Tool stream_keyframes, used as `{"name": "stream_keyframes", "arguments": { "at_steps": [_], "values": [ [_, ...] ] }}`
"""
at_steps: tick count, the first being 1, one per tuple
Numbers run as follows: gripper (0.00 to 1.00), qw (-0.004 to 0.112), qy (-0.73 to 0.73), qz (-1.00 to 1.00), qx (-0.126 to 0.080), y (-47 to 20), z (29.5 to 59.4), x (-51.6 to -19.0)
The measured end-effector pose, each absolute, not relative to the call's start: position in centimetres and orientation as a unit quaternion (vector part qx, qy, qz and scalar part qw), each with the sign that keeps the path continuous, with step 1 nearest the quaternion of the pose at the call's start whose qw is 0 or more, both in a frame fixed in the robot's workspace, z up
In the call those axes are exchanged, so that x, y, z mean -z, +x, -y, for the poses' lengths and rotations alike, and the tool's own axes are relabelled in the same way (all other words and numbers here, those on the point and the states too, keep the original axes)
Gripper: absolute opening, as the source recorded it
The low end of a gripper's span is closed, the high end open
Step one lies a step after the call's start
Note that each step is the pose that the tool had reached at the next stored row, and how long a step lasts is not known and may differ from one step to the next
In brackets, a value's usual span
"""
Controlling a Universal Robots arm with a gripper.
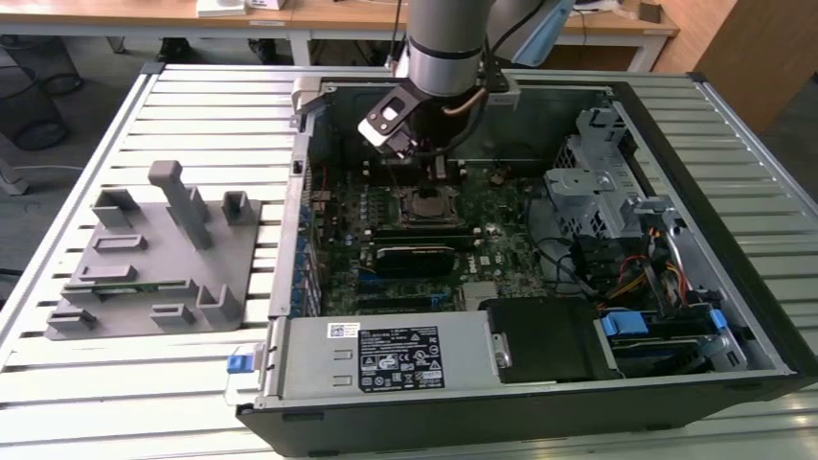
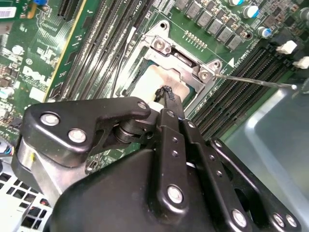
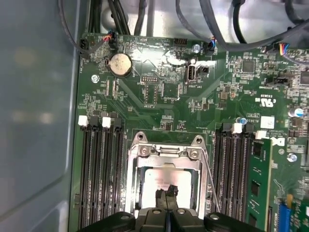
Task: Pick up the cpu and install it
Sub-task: 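Install the first cpu locking lever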
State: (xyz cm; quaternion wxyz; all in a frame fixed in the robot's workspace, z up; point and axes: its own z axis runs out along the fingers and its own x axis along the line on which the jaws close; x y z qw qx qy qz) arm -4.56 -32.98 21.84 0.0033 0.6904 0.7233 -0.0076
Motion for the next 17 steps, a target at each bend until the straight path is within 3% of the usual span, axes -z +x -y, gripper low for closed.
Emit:
{"name": "stream_keyframes", "arguments": {
  "at_steps": [17],
  "values": [
    [0.11,0.005,0.65,-0.76,0.009,-4.6,33.0,-23.9]
  ]
}}
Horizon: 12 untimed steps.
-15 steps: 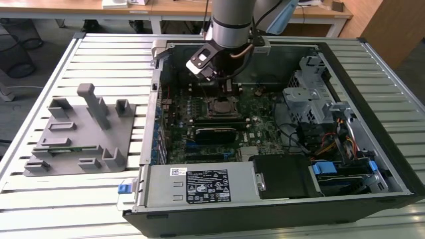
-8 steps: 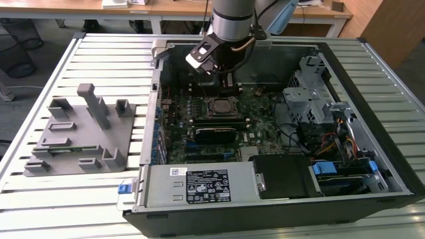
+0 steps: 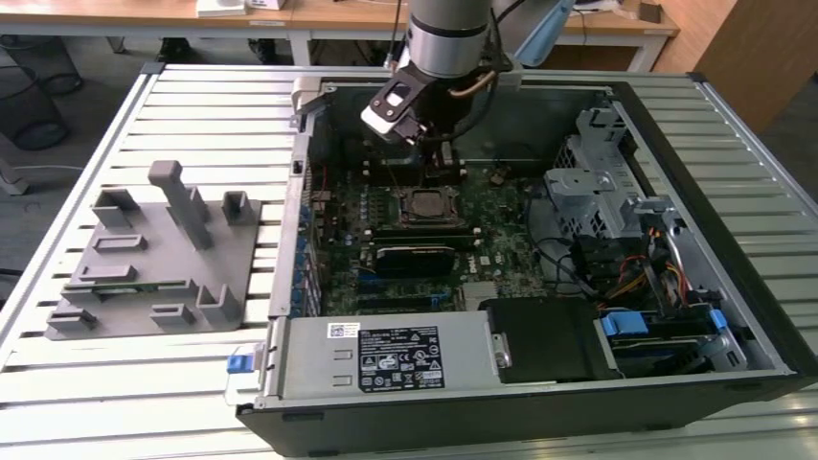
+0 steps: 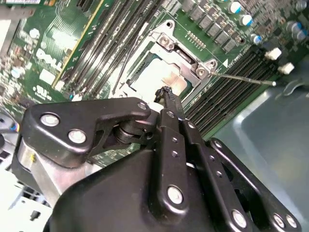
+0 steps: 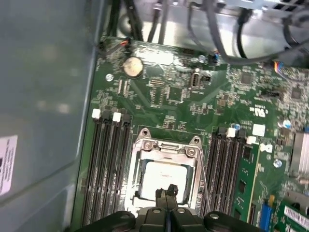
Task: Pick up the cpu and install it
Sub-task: 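Install the first cpu locking lever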
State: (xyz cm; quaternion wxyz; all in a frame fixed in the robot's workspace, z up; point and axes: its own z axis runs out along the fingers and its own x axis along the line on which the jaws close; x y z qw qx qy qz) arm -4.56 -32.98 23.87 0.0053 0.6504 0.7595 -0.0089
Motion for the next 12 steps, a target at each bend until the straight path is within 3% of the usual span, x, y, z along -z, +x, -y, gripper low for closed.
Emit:
{"name": "stream_keyframes", "arguments": {
  "at_steps": [12],
  "values": [
    [0.11,0.007,0.564,-0.826,0.009,-4.56,32.98,-23.73]
  ]
}}
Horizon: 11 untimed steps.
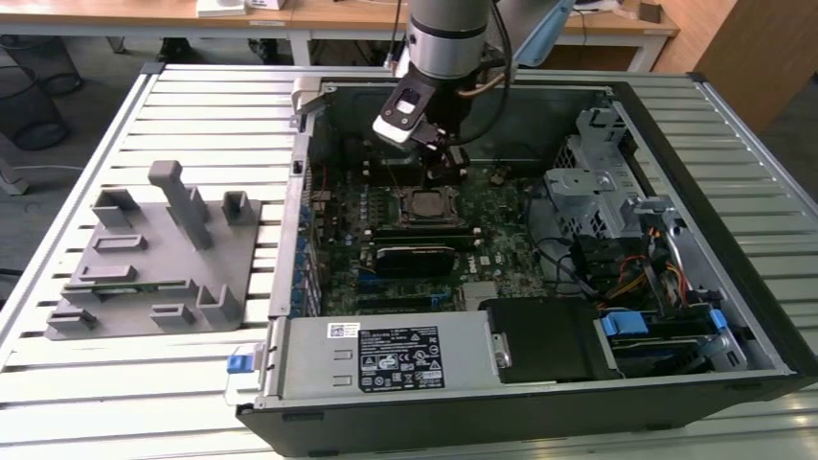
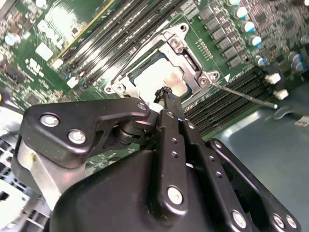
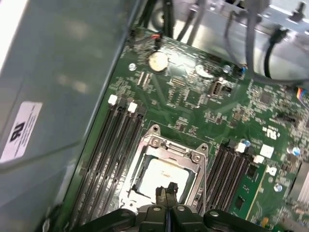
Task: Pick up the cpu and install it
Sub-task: 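Install the first cpu locking lever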
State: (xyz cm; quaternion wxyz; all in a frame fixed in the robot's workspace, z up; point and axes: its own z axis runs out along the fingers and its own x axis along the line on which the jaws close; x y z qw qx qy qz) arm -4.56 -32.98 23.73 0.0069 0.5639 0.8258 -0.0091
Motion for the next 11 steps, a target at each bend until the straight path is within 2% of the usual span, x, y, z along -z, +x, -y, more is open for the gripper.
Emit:
{"name": "stream_keyframes", "arguments": {
  "at_steps": [11],
  "values": [
    [0.11,0.008,0.479,-0.878,0.008,-4.56,32.98,-23.59]
  ]
}}
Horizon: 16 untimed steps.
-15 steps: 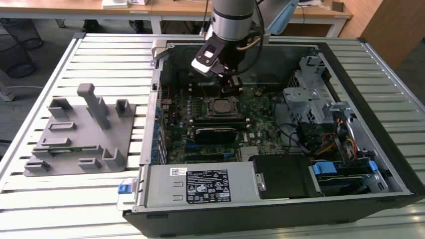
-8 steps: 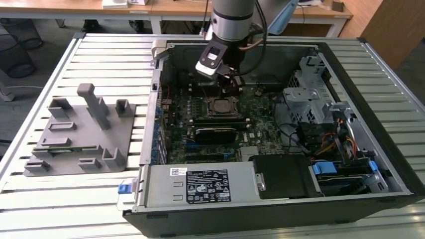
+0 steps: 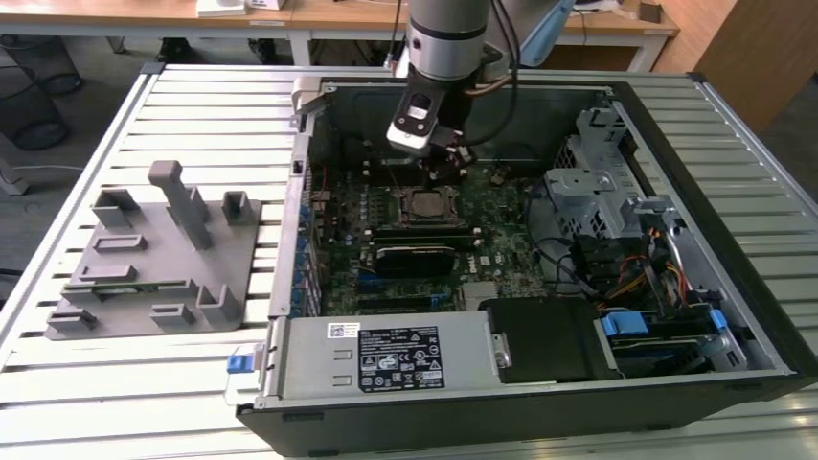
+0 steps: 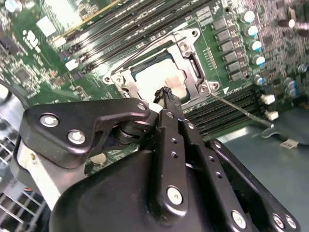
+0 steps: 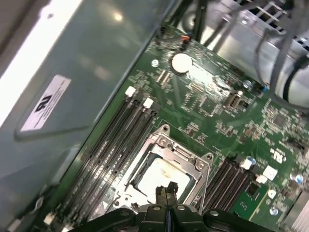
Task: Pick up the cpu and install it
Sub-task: 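Install the first cpu locking lever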
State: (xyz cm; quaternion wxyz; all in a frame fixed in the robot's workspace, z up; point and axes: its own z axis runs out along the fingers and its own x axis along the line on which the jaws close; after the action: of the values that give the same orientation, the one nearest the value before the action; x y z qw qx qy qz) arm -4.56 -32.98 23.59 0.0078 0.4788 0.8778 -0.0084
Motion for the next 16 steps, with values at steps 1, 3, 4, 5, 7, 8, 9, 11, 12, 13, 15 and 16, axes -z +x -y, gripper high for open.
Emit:
{"name": "stream_keyframes", "arguments": {
  "at_steps": [1,3,4,5,7,8,9,11,12,13,15,16],
  "values": [
    [0.11,0.008,0.471,-0.882,0.008,-4.56,32.98,-23.58],
    [0.11,0.008,0.455,-0.891,0.008,-4.56,32.98,-23.56],
    [0.11,0.008,0.446,-0.895,0.008,-4.56,32.98,-23.55],
    [0.11,0.008,0.438,-0.899,0.008,-4.56,32.98,-23.54],
    [0.11,0.008,0.422,-0.907,0.008,-4.56,32.98,-23.5],
    [0.11,0.008,0.414,-0.91,0.008,-4.56,32.98,-23.48],
    [0.11,0.008,0.406,-0.914,0.008,-4.56,32.98,-23.46],
    [0.11,0.009,0.389,-0.921,0.008,-4.56,32.98,-23.43],
    [0.11,0.009,0.38,-0.925,0.008,-4.56,32.98,-23.41],
    [0.11,0.009,0.372,-0.928,0.007,-4.56,32.98,-23.38],
    [0.11,0.009,0.355,-0.935,0.007,-4.56,32.98,-23.34],
    [0.11,0.009,0.346,-0.938,0.007,-4.56,32.98,-23.32]
  ]
}}
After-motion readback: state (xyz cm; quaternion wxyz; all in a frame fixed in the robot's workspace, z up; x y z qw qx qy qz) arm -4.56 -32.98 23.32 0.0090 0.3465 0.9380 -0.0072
